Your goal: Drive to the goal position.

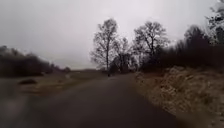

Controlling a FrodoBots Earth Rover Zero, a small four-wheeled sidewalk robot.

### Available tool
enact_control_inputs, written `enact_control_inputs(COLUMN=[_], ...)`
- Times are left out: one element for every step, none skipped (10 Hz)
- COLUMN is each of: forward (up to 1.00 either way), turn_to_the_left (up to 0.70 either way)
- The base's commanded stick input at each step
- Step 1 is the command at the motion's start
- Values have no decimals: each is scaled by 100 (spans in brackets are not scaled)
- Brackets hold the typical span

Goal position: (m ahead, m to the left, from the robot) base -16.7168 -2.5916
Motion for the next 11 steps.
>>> enact_control_inputs(forward=[70, 70, 70, 70, 70, 70, 70, 70, 70, 70, 70], turn_to_the_left=[0, 0, 0, 0, 0, 0, 0, 0, 0, 0, 0])
